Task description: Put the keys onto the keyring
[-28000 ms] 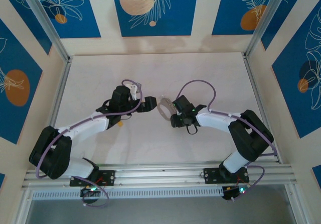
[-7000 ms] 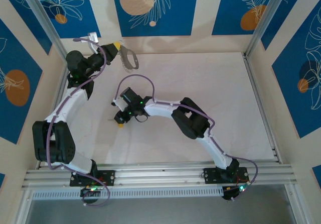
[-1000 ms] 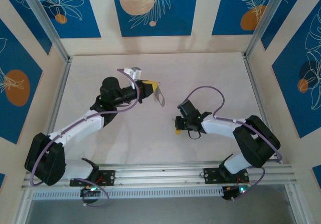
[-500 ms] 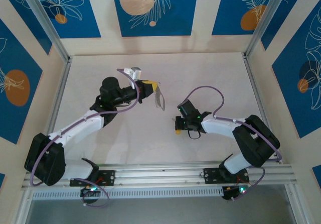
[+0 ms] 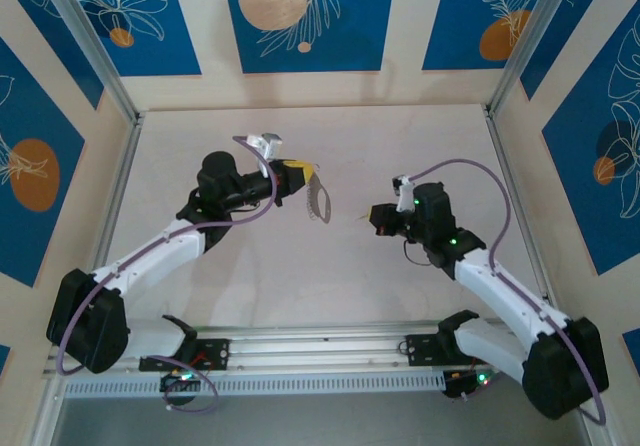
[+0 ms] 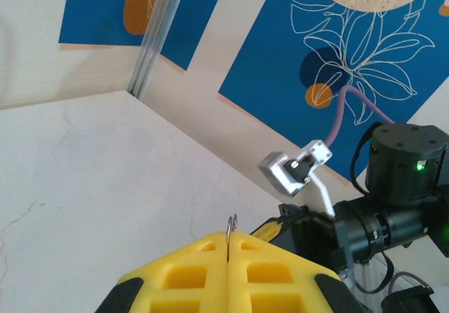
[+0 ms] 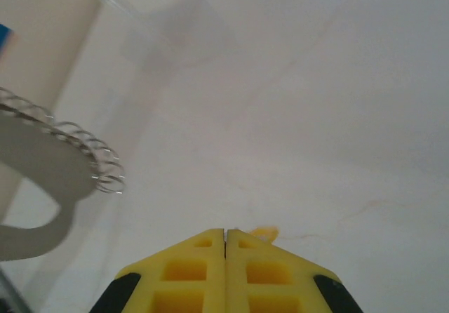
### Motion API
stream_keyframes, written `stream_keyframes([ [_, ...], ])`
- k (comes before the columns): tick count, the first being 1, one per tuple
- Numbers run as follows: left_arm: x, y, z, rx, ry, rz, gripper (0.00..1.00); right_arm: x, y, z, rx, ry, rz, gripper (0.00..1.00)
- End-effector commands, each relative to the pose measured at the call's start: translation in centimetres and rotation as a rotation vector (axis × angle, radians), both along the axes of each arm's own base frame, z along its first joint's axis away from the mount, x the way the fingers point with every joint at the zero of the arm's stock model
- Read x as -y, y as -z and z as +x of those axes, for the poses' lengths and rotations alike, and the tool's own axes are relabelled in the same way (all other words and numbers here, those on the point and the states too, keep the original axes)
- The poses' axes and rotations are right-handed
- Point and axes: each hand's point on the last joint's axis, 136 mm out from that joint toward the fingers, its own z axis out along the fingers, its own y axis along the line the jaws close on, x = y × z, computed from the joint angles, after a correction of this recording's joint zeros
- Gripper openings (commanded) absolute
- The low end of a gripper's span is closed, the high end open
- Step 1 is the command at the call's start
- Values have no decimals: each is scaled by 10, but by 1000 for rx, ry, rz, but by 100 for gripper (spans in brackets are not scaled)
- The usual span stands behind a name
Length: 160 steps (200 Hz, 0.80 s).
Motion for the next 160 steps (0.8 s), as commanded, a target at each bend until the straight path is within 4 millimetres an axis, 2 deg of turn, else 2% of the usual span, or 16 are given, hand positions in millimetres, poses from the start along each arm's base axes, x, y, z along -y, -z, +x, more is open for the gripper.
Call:
stream_keyframes([
  [1, 4, -35, -15, 108, 64, -17, 0, -6, -28, -15, 85, -122, 133, 0],
  [28, 7, -37, -19, 123, 96, 3, 0, 3, -56, -17, 159, -143, 226, 0],
  [64, 9, -33, -22, 134, 115, 34, 0, 8, -81, -17, 232, -171, 285, 0],
  [111, 19, -33, -32, 191, 182, 61, 0, 1, -109, -14, 297, -192, 313, 0],
  [160, 35, -29, -44, 275, 225, 104, 0, -14, -126, -12, 392, -178, 238, 0],
])
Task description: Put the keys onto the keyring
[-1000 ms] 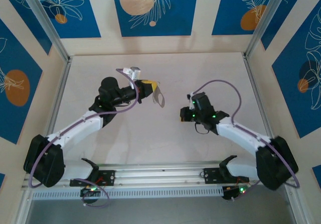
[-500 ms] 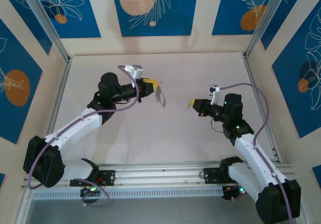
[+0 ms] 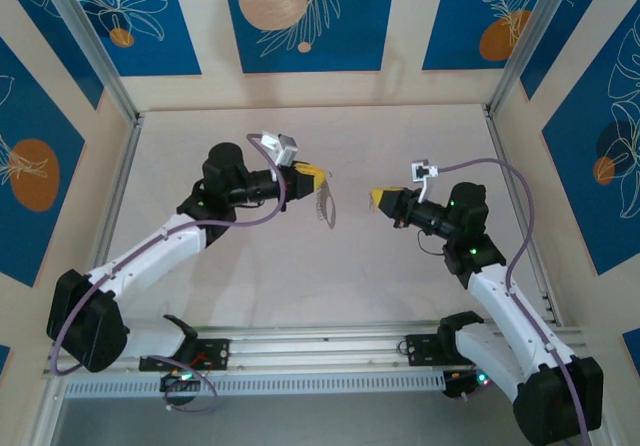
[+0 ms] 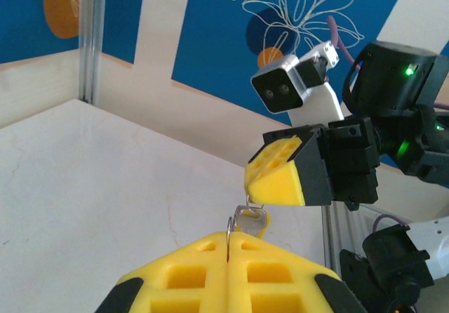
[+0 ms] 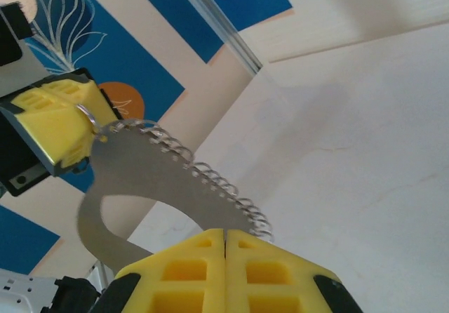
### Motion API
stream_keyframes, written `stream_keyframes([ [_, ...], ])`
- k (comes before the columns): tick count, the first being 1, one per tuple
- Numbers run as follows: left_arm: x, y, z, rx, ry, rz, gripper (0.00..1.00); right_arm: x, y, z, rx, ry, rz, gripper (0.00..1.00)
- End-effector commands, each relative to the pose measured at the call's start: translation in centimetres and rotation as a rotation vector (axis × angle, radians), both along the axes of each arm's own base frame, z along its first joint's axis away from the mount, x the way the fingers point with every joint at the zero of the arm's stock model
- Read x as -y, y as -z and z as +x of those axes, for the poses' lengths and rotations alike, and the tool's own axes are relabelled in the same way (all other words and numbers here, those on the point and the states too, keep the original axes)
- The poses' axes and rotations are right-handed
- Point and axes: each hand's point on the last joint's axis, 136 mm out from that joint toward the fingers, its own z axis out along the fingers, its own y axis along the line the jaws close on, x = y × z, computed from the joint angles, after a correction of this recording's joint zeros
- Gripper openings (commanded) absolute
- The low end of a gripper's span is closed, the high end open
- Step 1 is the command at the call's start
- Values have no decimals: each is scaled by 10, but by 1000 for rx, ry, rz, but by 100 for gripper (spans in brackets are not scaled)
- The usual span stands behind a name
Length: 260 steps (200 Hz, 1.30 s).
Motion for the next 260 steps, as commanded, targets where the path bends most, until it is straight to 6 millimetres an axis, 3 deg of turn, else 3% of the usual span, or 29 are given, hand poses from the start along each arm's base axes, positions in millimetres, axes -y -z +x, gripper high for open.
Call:
stream_keyframes([
  [1, 11, -13, -12, 112, 50, 8, 0, -3, -27, 4, 115, 42, -25, 0],
  [59, 26, 0, -25, 192, 59, 95, 0, -21, -53, 2, 282, 64, -84, 0],
  [114, 32, 3, -24, 193, 64, 91, 0, -37, -63, -10, 357, 33, -119, 0],
  [260, 34, 4, -20, 195, 55, 83, 0, -55, -61, -20, 367, -22, -140, 0],
])
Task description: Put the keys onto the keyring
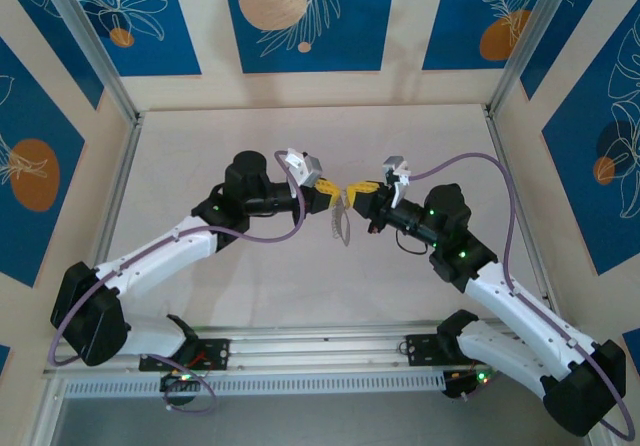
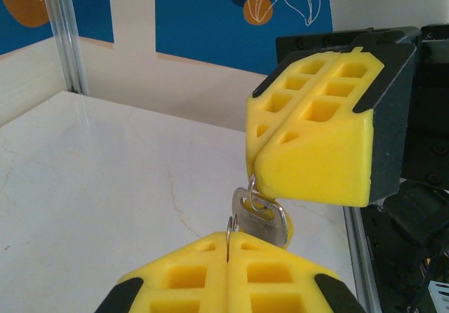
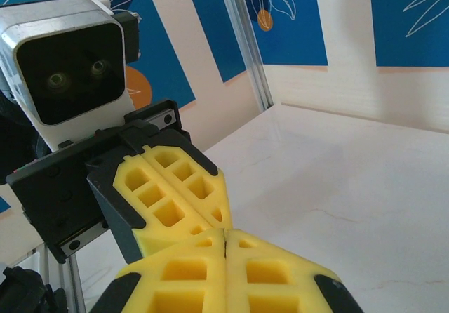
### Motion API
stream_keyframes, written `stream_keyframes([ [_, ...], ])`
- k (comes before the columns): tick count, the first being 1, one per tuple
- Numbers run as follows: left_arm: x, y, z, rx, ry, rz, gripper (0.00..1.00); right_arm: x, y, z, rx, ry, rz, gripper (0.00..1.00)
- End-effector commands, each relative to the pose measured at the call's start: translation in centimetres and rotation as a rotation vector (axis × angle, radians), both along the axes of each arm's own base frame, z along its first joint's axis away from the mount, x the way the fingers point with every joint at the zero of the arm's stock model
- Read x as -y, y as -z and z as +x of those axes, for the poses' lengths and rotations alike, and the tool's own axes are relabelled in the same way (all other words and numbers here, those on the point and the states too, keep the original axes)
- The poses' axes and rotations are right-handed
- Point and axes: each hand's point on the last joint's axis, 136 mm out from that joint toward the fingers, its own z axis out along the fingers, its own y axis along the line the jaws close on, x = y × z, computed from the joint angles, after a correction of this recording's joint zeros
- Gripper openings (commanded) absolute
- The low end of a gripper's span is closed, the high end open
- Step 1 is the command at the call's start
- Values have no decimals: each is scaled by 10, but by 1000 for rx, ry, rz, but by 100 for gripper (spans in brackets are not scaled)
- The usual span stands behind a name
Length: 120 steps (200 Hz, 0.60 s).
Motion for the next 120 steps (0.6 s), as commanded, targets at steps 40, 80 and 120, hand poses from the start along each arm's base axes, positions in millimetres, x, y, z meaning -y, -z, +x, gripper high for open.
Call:
stream_keyframes([
  [40, 7, -24, -2, 71, 20, -45, 0, -6, -17, 5, 48, 0, -5, 0],
  [80, 7, -26, -1, 78, 14, -48, 0, -8, -10, 9, 35, 3, -22, 0],
  [120, 7, -30, -1, 89, 11, -55, 0, -7, -2, 12, 18, 13, -37, 0],
])
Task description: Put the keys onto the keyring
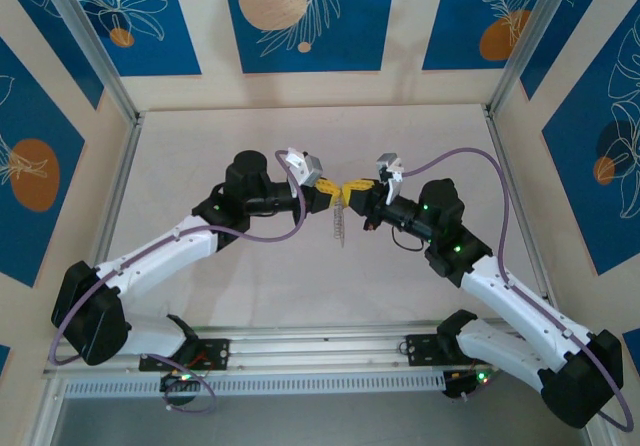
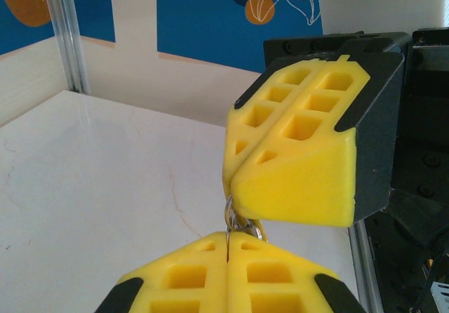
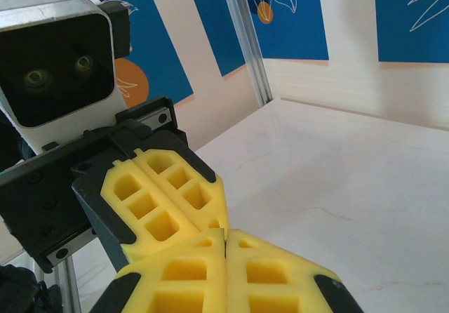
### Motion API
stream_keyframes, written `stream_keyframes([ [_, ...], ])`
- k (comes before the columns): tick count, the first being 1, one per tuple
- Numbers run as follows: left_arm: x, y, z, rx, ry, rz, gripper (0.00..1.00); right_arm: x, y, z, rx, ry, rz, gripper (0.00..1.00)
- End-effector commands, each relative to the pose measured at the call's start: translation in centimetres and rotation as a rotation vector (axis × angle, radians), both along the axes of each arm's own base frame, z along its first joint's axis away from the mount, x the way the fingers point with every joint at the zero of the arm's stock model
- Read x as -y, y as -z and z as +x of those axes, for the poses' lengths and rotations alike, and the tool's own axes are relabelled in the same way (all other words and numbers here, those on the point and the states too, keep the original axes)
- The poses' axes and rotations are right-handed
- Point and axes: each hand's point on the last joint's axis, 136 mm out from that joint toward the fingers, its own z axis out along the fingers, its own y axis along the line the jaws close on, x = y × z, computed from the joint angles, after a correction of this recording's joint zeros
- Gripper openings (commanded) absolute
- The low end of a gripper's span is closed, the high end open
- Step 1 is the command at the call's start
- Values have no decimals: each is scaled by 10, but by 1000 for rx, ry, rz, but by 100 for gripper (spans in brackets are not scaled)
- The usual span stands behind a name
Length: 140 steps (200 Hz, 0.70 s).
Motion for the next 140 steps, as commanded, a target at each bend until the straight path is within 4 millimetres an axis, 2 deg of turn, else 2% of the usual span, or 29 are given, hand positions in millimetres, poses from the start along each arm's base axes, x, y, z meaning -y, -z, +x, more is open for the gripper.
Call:
stream_keyframes([
  [1, 6, -30, -2, 90, 15, -57, 0, 0, -5, 4, 23, 17, -13, 0],
  [33, 5, -34, -2, 101, 7, -69, 0, 0, 5, 9, -1, 31, -30, 0],
  [75, 3, -39, -4, 110, -1, -85, 0, 11, 15, 17, -34, 67, -31, 0],
  [140, 2, -40, -3, 115, -5, -90, 0, 18, 20, 19, -61, 73, -19, 0],
])
